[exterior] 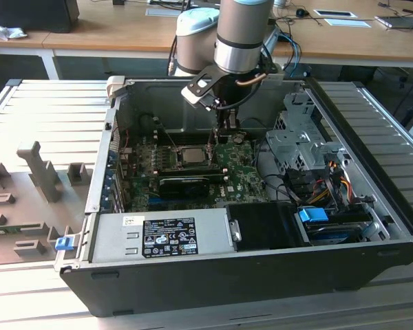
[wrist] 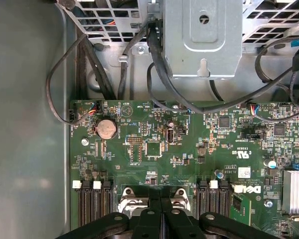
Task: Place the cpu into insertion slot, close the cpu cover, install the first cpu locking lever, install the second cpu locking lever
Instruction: 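Close the cpu cover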
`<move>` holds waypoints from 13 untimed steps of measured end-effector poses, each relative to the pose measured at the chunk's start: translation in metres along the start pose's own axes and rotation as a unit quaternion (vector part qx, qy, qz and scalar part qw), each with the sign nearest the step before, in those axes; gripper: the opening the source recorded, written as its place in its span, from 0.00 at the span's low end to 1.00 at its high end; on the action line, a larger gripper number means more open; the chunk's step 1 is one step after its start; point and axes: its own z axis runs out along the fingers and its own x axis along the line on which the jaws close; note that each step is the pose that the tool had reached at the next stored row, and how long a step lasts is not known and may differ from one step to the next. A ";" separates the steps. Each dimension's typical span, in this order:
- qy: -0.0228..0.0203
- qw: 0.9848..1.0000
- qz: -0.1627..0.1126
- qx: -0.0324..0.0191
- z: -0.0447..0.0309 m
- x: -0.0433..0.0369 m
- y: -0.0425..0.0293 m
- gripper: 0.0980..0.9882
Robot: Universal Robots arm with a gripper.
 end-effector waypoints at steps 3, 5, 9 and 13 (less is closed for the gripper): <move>0.000 1.000 0.000 0.000 0.0000 0.0000 -0.0022 0.01; 0.000 1.000 0.000 0.000 0.0001 0.0000 -0.0098 0.01; 0.000 1.000 0.000 0.000 0.0013 0.0000 -0.0280 0.01; 0.000 1.000 0.000 0.000 0.0030 -0.0009 -0.0321 0.01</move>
